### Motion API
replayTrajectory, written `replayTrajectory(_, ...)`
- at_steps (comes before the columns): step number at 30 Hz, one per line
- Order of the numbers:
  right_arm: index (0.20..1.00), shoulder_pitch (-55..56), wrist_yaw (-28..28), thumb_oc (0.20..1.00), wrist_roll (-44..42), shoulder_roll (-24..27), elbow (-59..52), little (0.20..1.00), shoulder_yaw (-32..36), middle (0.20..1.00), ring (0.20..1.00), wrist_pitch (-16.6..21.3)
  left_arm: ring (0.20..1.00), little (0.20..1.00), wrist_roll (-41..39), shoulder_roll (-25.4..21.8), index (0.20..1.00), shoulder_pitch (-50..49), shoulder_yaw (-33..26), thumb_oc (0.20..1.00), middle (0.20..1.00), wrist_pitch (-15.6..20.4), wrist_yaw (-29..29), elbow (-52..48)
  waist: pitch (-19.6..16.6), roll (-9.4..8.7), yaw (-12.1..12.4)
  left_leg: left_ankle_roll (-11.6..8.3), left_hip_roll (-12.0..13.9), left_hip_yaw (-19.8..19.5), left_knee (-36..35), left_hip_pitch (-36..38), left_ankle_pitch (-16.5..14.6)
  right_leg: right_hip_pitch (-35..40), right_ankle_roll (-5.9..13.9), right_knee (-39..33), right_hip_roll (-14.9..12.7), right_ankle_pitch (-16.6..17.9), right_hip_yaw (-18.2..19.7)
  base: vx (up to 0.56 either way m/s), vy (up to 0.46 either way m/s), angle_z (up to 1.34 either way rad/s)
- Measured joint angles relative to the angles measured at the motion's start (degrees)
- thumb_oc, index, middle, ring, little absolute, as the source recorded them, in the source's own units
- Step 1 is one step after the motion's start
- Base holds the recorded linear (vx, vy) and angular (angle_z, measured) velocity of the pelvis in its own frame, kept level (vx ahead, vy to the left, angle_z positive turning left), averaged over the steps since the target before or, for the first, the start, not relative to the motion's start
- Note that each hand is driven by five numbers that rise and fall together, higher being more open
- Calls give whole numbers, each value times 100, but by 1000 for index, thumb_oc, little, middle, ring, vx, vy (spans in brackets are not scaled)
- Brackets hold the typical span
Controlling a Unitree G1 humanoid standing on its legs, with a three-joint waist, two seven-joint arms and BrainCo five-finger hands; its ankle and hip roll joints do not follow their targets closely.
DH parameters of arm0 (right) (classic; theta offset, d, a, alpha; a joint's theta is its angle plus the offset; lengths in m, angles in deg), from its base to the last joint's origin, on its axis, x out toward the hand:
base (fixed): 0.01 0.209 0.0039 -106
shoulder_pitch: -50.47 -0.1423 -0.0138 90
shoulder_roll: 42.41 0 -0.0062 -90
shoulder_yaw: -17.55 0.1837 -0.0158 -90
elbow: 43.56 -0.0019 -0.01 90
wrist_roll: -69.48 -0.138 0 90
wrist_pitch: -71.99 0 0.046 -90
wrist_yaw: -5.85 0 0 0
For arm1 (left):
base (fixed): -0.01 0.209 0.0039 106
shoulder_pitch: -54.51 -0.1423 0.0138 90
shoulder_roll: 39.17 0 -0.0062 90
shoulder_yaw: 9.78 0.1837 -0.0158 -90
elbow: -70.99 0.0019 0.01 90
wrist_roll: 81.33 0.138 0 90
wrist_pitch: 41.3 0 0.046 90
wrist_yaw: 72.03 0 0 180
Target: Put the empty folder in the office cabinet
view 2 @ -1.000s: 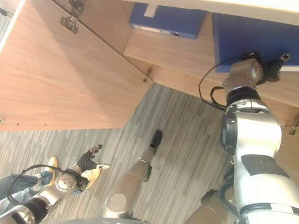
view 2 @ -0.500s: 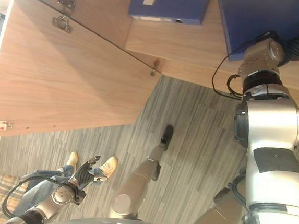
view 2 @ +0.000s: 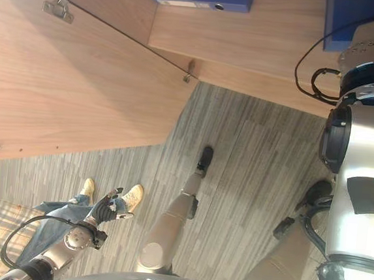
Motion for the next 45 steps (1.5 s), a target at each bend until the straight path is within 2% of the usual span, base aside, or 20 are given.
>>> replayTrajectory(4, 200, -32, -225, 200, 12, -20, -41, 200, -45, 200, 200, -27, 1000, 1000, -103, 13, 1000, 1, -17, 1000, 1000, -2, -14, 20, 9, -14, -163, 15, 39, 5, 46, 1, -11, -67, -44, 204, 17, -114, 4, 0, 0, 0)
replayTrajectory(12, 200, -44, -384, 200, 253, -182, -12, 200, -528, 200, 200, -209, 1000, 1000, -211, 23, 1000, 6, -104, 1000, 1000, -11, -36, 284, 26, -37, -195, 48, 34, 39, 41, -24, -31, -168, -40, 297, 20, -167, 64, 0, 0, 0)
replayTrajectory(17, 200, -277, -171, 200, 353, -452, -2, 200, -1279, 200, 200, -487, 1000, 1000, -320, 46, 1000, -3, -246, 1000, 1000, -3, -47, 343, 29, -41, -196, 38, 32, 80, 64, -176, -25, -558, -94, 601, 38, -239, 233, 6, 15, -5)
replayTrajectory(25, 200, -278, 209, 200, 483, -526, 2, 200, -1533, 200, 200, -873, 1000, 1000, -372, 44, 1000, -3, -451, 1000, 1000, -18, -35, 345, 29, -42, -213, 37, 33, 150, 82, -176, -26, -604, -97, 599, 65, -240, 307, 3, 5, -2)
replayTrajectory(32, 200, -277, 259, 200, 680, -587, 2, 200, -1548, 200, 200, -899, 1000, 1000, -373, 43, 1000, -3, -457, 1000, 1000, -40, -35, 344, 29, -41, -213, 34, 34, 186, 82, -174, -24, -603, -117, 555, 84, -196, 327, -1, 0, -1)
replayTrajectory(33, 809, -277, 290, 809, 685, -593, 1, 809, -1555, 809, 809, -908, 1000, 1000, -375, 43, 1000, -8, -458, 1000, 1000, -41, -35, 346, 28, -41, -199, 34, 36, 186, 82, -171, -24, -603, -118, 555, 87, -195, 328, 0, 0, 0)
replayTrajectory(34, 1000, -276, 407, 1000, 736, -603, 0, 1000, -1619, 1000, 1000, -982, 1000, 1000, -374, 43, 1000, -26, -458, 1000, 1000, -45, -34, 347, 28, -41, -202, 34, 37, 190, 83, -168, -24, -604, -119, 555, 88, -194, 330, 0, 0, 0)
replayTrajectory(35, 1000, -276, 407, 1000, 736, -603, 0, 1000, -1619, 1000, 1000, -982, 1000, 1000, -374, 43, 1000, -26, -458, 1000, 1000, -45, -34, 347, 28, -41, -202, 34, 37, 190, 83, -168, -24, -604, -119, 555, 88, -194, 330, 0, 0, 0)
replayTrajectory(38, 1000, -276, 968, 1000, 972, -621, -34, 1000, -1952, 1000, 1000, -1157, 1000, 1000, -374, 42, 1000, -30, -460, 1000, 1000, -75, -31, 344, 28, -41, -186, 34, 36, 203, 83, -167, -24, -604, -119, 548, 88, -195, 334, 0, 0, 0)
replayTrajectory(39, 1000, -276, 968, 1000, 972, -621, -34, 1000, -1952, 1000, 1000, -1157, 1000, 1000, -374, 42, 1000, -30, -460, 1000, 1000, -75, -31, 344, 28, -41, -186, 34, 36, 203, 83, -167, -24, -604, -119, 548, 88, -195, 334, 0, 0, 0)
replayTrajectory(44, 1000, -200, 1444, 1000, 1284, -655, -31, 1000, -2526, 1000, 1000, -1667, 1000, 1000, -371, 37, 1000, -26, -630, 1000, 1000, -117, 6, 363, 38, -59, -329, 12, 37, 242, 88, -152, -13, -602, -127, 531, 96, -174, 354, -10, 11, -2)
replayTrajectory(45, 1000, -142, 1643, 1000, 1437, -658, -40, 1000, -2727, 1000, 1000, -1791, 1000, 1000, -368, 36, 1000, 35, -651, 1000, 1000, -116, 8, 468, 73, -112, -364, 12, 39, 309, 90, -107, -15, -599, -131, 506, 121, -151, 405, -8, 7, -8)
